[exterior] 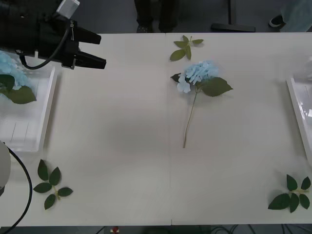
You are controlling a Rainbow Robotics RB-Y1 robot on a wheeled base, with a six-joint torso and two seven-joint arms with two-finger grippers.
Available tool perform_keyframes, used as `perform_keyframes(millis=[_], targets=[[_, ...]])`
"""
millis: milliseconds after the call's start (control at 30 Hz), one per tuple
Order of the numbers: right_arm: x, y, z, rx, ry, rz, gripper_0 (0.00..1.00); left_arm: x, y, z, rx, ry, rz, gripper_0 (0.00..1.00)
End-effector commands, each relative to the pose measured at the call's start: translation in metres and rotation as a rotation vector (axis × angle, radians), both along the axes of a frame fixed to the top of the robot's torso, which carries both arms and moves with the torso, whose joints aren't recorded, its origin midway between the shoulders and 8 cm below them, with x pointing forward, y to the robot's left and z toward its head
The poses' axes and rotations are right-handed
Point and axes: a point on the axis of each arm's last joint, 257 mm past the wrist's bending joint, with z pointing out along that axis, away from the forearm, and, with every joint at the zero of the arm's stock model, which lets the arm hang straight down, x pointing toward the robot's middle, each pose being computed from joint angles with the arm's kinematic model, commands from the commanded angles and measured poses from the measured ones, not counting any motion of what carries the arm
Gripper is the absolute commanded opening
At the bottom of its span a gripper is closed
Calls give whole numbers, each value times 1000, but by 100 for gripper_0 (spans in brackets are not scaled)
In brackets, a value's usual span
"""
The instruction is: Place the red flowers into the right box and the blue flowers into the left box. If a person shows an open palm, hand one flower to the person first, then continue sorting.
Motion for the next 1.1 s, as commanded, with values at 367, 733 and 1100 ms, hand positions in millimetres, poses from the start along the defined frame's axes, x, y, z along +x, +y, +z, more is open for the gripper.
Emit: perform_keyframes(millis=[367,733,1100], targets=[[12,-11,-5,-120,1,16,60,-2,43,12,45,-151,-43,100],[15,-11,-4,-126,-8,25,92,-1,49,10,48,-149,-29,100],[24,36,35,-16,-26,121,92,-1,48,10,45,-149,-29,100]])
